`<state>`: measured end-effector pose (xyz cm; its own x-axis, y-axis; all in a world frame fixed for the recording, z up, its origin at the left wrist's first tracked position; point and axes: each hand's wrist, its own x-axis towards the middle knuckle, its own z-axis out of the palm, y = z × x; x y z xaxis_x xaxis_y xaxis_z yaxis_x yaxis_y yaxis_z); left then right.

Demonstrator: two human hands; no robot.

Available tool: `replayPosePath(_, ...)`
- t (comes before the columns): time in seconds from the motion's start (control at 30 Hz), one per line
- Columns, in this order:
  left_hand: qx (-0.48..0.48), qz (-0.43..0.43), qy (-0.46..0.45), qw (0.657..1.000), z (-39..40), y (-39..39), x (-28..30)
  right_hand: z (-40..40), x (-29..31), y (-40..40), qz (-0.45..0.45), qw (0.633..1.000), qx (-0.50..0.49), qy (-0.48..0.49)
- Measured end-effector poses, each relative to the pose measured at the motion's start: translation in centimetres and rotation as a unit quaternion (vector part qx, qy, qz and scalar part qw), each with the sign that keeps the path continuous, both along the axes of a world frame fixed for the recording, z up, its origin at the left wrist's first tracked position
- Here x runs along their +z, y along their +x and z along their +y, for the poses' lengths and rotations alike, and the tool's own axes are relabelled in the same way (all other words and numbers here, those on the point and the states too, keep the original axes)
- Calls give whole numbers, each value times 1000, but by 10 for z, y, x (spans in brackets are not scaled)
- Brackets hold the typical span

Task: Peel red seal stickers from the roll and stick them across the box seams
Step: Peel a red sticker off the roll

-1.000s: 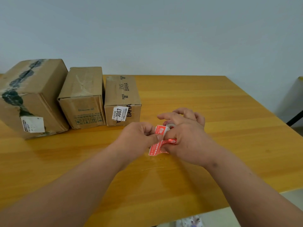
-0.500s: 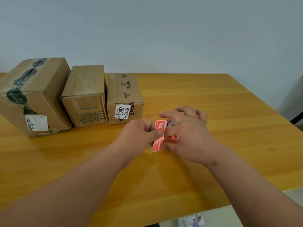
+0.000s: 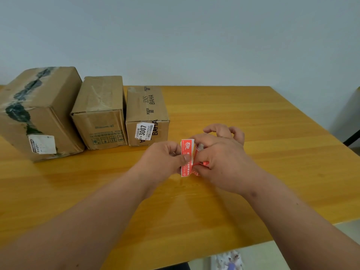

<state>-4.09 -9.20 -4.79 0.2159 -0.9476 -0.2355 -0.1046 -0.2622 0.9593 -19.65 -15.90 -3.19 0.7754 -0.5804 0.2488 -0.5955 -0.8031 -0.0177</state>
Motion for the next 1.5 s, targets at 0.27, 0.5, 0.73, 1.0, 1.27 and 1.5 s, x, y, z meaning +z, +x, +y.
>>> replayPosePath(0.27, 12, -4, 5, 1000, 1, -1, 3, 0, 1, 1, 9, 1000, -13, -1)
replayPosePath(0.5, -28, -42, 12, 999, 6, 1, 12, 0, 4, 2, 20, 1000, -10, -4)
replayPosePath(0.73, 24, -12, 30, 999, 4, 0, 9, 1, 2, -1, 10, 1000, 4, -28)
replayPosePath(1.0, 38, 11, 37, 999, 3, 4, 5, 0, -1, -2, -19, 999, 22, -38)
replayPosePath(1.27, 48, 12, 46, 998, 0, 10, -2, 0, -4, -1, -41, 998, 26, -32)
replayPosePath(1.5, 69, 22, 54, 996, -1, 12, -6, -3, -7, -2, -43, 998, 28, -22)
